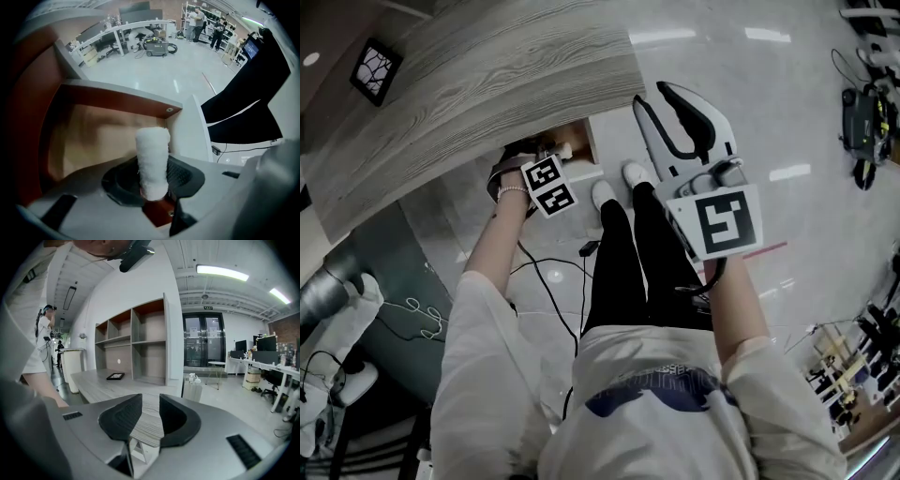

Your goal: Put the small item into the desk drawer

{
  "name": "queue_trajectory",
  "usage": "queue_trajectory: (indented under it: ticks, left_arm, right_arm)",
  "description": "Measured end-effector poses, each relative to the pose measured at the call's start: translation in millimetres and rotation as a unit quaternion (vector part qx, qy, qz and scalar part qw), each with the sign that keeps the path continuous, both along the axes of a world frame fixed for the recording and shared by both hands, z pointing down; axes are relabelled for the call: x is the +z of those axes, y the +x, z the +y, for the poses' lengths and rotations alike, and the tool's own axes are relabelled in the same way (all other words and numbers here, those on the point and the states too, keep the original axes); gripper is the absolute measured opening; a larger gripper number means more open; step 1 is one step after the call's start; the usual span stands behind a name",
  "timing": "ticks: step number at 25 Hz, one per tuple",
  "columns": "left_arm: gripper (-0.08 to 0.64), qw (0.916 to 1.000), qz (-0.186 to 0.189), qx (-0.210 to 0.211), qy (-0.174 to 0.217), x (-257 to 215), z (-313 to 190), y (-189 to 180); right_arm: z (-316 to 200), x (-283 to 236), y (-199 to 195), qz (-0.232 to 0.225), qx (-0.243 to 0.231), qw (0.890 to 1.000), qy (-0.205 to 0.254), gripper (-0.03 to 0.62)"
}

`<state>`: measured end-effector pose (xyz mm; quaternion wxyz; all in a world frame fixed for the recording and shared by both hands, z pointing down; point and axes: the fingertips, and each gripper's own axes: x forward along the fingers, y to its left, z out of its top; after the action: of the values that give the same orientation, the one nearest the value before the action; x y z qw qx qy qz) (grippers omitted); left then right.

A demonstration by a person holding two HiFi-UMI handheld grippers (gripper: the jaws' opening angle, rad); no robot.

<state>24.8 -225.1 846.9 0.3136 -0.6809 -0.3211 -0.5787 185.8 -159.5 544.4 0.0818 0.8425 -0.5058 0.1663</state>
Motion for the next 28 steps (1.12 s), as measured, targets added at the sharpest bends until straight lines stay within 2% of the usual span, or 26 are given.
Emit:
queue_trajectory:
  ticks: [13, 19, 23, 28]
  left_arm:
    - [0.135, 0.9984, -0.014, 0.041, 0.035, 16, 3, -4]
    - [0.135, 0.9951, -0.01, 0.059, 0.078, 21, 1, -4]
    - [0.136, 0.9897, 0.002, 0.085, 0.115, 23, 1, -6]
    - [0.137, 0.9894, 0.008, 0.083, 0.118, 25, 2, -6]
  right_arm:
    - [2, 9, 4, -0.002, 0.008, 1.0, -0.011, 0.11]
    - [3, 12, 4, -0.002, 0.01, 1.0, -0.016, 0.11]
    - [8, 12, 6, 0.006, 0.011, 1.0, -0.011, 0.11]
    - [13, 11, 7, 0.002, 0.015, 1.0, -0.009, 0.11]
